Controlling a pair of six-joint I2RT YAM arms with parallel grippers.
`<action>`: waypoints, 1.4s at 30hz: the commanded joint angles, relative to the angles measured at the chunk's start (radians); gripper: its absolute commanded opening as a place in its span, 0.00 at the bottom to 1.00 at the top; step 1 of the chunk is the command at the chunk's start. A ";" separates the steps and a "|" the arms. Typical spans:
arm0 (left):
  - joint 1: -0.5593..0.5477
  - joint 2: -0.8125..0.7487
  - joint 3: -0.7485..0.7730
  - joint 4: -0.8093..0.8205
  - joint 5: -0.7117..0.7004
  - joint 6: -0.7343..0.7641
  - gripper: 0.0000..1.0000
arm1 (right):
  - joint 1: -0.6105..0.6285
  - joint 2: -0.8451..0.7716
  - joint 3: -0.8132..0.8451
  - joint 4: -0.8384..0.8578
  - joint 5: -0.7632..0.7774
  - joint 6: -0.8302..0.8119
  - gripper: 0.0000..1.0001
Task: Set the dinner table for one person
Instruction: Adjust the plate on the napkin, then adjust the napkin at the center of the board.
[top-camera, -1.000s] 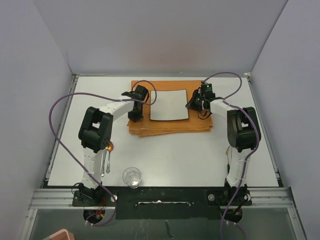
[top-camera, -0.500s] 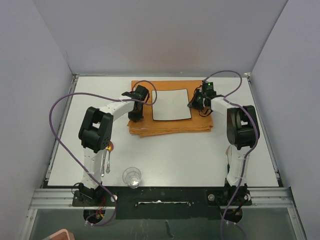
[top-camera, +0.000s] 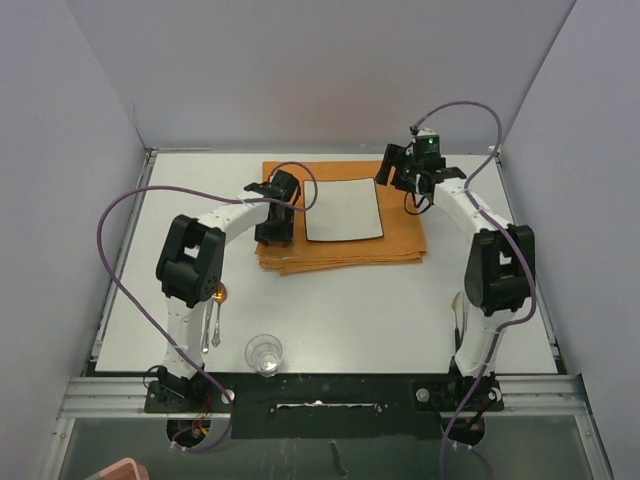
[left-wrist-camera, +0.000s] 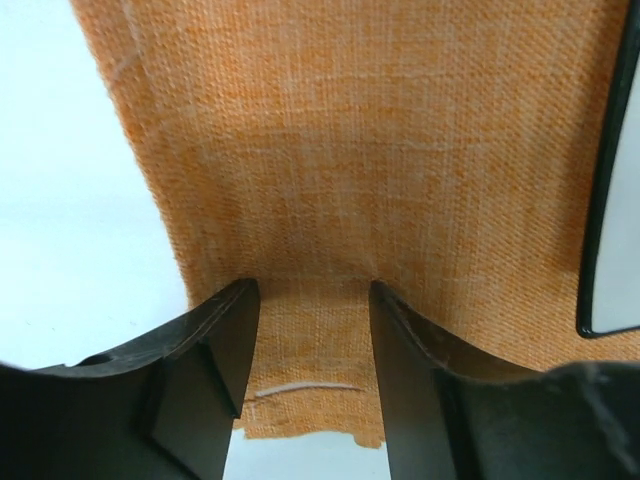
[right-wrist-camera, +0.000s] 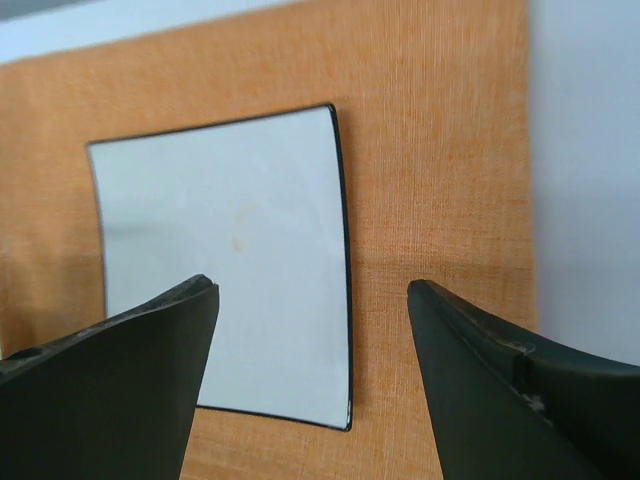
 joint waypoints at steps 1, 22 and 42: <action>-0.015 -0.145 0.073 -0.072 0.025 0.001 0.50 | 0.014 -0.244 -0.015 0.027 0.094 -0.066 0.78; 0.004 -0.679 -0.225 0.241 0.203 0.123 0.49 | 0.065 -0.149 -0.164 -0.201 0.273 -0.152 0.00; 0.007 -0.771 -0.249 0.211 0.157 0.104 0.53 | 0.105 -0.066 -0.335 -0.234 0.289 -0.092 0.00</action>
